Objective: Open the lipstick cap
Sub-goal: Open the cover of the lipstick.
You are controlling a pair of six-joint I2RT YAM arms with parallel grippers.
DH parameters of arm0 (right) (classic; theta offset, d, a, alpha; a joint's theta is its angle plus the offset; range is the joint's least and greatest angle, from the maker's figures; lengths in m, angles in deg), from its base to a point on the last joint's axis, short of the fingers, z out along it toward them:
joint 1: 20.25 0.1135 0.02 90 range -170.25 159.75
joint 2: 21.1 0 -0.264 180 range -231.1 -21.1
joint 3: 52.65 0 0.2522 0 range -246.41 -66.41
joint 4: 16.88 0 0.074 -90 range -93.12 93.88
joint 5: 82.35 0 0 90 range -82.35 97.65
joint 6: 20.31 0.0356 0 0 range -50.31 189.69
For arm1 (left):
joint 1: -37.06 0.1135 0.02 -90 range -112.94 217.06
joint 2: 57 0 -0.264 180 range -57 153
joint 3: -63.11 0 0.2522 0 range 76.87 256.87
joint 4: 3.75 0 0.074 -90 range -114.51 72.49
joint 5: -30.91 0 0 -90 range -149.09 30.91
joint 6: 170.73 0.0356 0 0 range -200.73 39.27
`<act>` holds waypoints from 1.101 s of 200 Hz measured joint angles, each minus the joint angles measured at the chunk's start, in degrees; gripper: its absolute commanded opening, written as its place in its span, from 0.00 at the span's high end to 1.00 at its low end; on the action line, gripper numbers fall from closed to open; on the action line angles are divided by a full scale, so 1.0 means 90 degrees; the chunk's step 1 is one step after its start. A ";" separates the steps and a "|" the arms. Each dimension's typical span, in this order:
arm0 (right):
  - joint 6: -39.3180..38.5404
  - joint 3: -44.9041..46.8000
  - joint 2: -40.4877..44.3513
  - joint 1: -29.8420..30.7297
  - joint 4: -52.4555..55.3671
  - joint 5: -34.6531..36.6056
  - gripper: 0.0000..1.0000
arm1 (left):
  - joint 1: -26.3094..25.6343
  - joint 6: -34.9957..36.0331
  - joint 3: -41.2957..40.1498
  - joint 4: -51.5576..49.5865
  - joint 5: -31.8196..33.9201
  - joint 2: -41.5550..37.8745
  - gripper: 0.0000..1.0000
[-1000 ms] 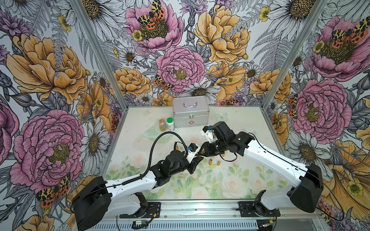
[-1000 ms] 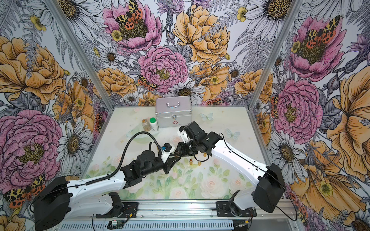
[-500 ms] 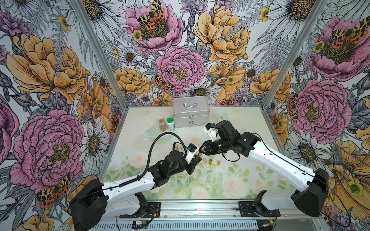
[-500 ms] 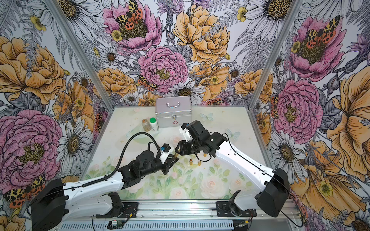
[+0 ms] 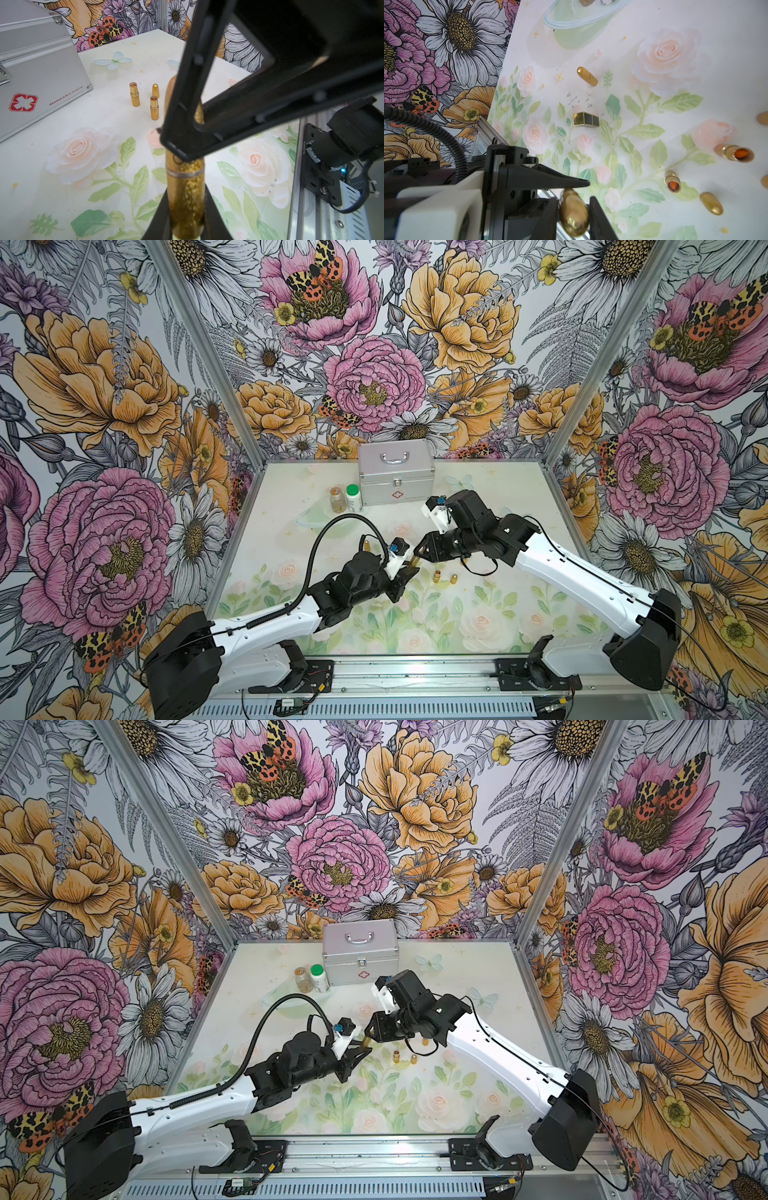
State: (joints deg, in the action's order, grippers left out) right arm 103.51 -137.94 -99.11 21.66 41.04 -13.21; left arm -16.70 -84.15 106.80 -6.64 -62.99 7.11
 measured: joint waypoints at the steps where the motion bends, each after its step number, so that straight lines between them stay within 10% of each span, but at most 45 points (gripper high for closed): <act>1: -0.0002 0.0002 -0.0002 0.0000 -0.0002 0.0000 0.73 | 0.0000 0.0000 0.0000 0.0000 0.0000 0.0000 1.00; 220: 0.0231 -0.0041 0.0265 0.0017 -0.0287 -0.0194 0.81 | -0.0389 -0.0022 0.0121 -0.0503 0.1008 -0.0605 1.00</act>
State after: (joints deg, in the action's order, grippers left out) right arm 105.59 -138.31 -96.73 21.81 38.46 -14.96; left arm -20.20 -84.35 107.89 -11.16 -53.92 1.67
